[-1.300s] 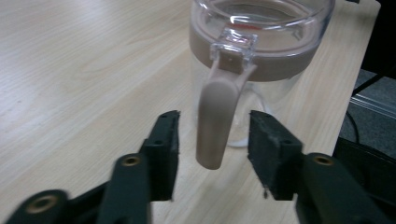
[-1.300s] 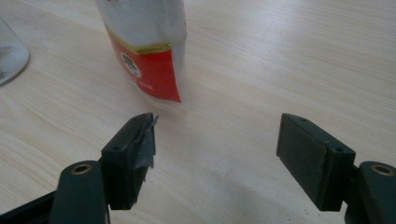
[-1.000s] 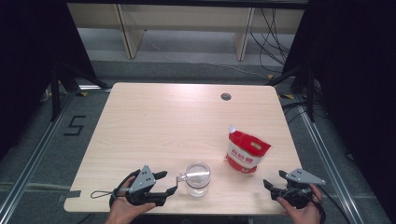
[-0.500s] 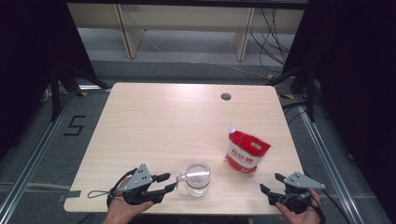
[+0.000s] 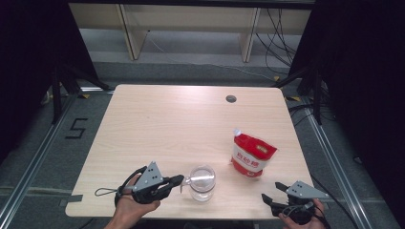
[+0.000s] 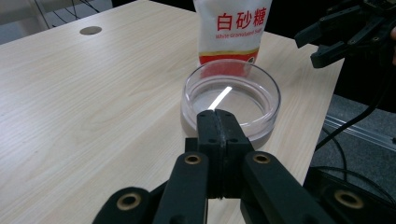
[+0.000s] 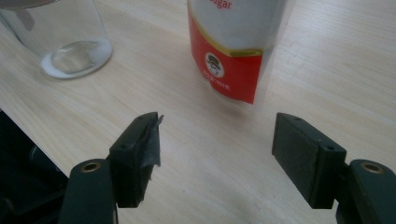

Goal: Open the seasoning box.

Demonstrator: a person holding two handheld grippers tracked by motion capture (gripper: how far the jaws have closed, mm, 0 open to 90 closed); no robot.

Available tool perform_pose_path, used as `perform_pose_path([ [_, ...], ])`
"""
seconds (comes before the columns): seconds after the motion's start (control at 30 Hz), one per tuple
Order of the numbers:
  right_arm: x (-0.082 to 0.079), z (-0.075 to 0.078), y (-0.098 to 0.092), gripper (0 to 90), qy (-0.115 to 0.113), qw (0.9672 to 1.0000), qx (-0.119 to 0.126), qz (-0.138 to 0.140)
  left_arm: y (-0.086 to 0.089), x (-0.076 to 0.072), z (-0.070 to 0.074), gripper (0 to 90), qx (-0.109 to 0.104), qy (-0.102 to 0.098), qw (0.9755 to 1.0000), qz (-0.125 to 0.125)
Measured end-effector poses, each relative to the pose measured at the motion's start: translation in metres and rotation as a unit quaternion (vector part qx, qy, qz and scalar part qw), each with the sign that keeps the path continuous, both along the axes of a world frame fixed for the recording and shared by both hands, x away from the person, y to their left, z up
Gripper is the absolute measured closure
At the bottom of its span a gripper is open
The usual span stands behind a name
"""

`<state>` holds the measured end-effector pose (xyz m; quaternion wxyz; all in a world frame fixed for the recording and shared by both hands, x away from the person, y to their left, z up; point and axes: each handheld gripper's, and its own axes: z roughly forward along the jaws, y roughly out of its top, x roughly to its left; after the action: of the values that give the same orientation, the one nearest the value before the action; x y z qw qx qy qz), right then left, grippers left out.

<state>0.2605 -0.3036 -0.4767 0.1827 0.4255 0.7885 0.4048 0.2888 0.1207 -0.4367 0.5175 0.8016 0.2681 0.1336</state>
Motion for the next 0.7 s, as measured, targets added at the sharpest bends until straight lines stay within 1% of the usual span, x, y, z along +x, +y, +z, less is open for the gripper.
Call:
perform_pose_path([
  [0.03, 0.0, 0.0, 0.0, 33.3, 0.0, 1.0, 0.0, 0.0, 0.0, 0.0, 0.0, 89.3, 0.0, 0.0, 1.0, 0.0],
  [0.07, 0.0009, -0.0002, 0.0007, 33.5, -0.005, 0.9999, -0.007, 0.008, -0.0035, 0.0017, -0.0009, 89.4, 0.012, -0.006, 0.9999, -0.005],
  [0.1, -0.0003, 0.0002, 0.0019, 33.5, 0.001, 1.0, -0.006, 0.005, -0.0035, 0.0017, -0.0009, 89.4, 0.012, -0.006, 0.9999, -0.005],
  [0.13, 0.0018, -0.0003, 0.001, 33.6, -0.008, 0.9998, -0.009, 0.014, -0.0061, 0.0031, -0.0025, 89.4, 0.019, -0.008, 0.9998, -0.008],
  [0.17, 0.0018, -0.0003, 0.001, 33.6, -0.008, 0.9998, -0.009, 0.014, -0.0061, 0.0031, -0.0025, 89.4, 0.019, -0.008, 0.9998, -0.008],
  [0.2, 0.0014, -0.0001, 0.0018, 33.7, -0.007, 0.9999, -0.006, 0.012, -0.0072, 0.0027, -0.0035, 89.4, 0.014, -0.001, 0.9999, -0.003],
  [0.23, 0.0013, 0.0005, 0.0015, 33.6, -0.012, 0.9998, -0.011, 0.012, -0.0068, 0.0036, -0.0033, 89.4, 0.018, -0.006, 0.9998, -0.004],
  [0.27, -0.0009, 0.001, 0.0036, 33.7, -0.004, 1.0, -0.001, 0.005, -0.0052, 0.0057, -0.0026, 89.4, 0.017, -0.008, 0.9998, -0.006],
  [0.33, -0.001, 0.0011, 0.0037, 33.6, -0.003, 1.0, -0.001, 0.005, -0.005, 0.0058, -0.0018, 89.4, 0.013, -0.007, 0.9999, -0.001],
  [0.37, 0.0006, 0.0004, 0.0036, 33.6, -0.008, 0.9999, -0.001, 0.013, -0.004, 0.0075, -0.0011, 89.4, 0.014, -0.015, 0.9998, -0.006],
  [0.4, 0.0017, 0.0001, 0.0041, 33.7, -0.011, 0.9997, -0.006, 0.021, -0.0041, 0.0076, -0.0009, 89.4, 0.013, -0.007, 0.9999, 0.001],
  [0.43, 0.0012, 0.0005, 0.0046, 33.7, -0.009, 0.9997, -0.01, 0.02, -0.0041, 0.0076, -0.0009, 89.4, 0.013, -0.007, 0.9999, 0.001],
  [0.47, 0.0016, 0.0003, 0.0054, 33.6, -0.01, 0.9997, -0.008, 0.023, -0.006, 0.0073, -0.0023, 89.4, 0.009, 0.0, 1.0, 0.004],
  [0.5, 0.0016, 0.0003, 0.0054, 33.6, -0.01, 0.9997, -0.008, 0.023, -0.006, 0.0073, -0.0023, 89.3, 0.009, 0.0, 1.0, 0.004],
  [0.53, 0.0017, 0.0002, 0.0069, 33.7, -0.014, 0.9996, -0.009, 0.024, -0.007, 0.0079, -0.0035, 89.4, 0.018, -0.004, 0.9998, -0.001],
  [0.57, 0.0017, 0.0002, 0.0069, 33.7, -0.014, 0.9996, -0.009, 0.024, -0.007, 0.0079, -0.0035, 89.4, 0.018, -0.004, 0.9998, -0.001],
  [0.6, 0.0026, -0.0003, 0.0074, 34.0, -0.021, 0.9993, -0.006, 0.029, -0.0086, 0.0076, -0.0052, 89.4, 0.015, -0.001, 0.9999, -0.003],
  [0.63, 0.001, 0.0008, 0.0082, 34.1, -0.013, 0.9996, -0.008, 0.022, -0.0086, 0.0082, -0.0053, 89.4, 0.019, -0.007, 0.9998, -0.004],
  [0.7, 0.0013, 0.0012, 0.0092, 34.1, -0.017, 0.9995, -0.007, 0.026, -0.0088, 0.0085, -0.0054, 89.4, 0.019, -0.006, 0.9998, -0.007],
])
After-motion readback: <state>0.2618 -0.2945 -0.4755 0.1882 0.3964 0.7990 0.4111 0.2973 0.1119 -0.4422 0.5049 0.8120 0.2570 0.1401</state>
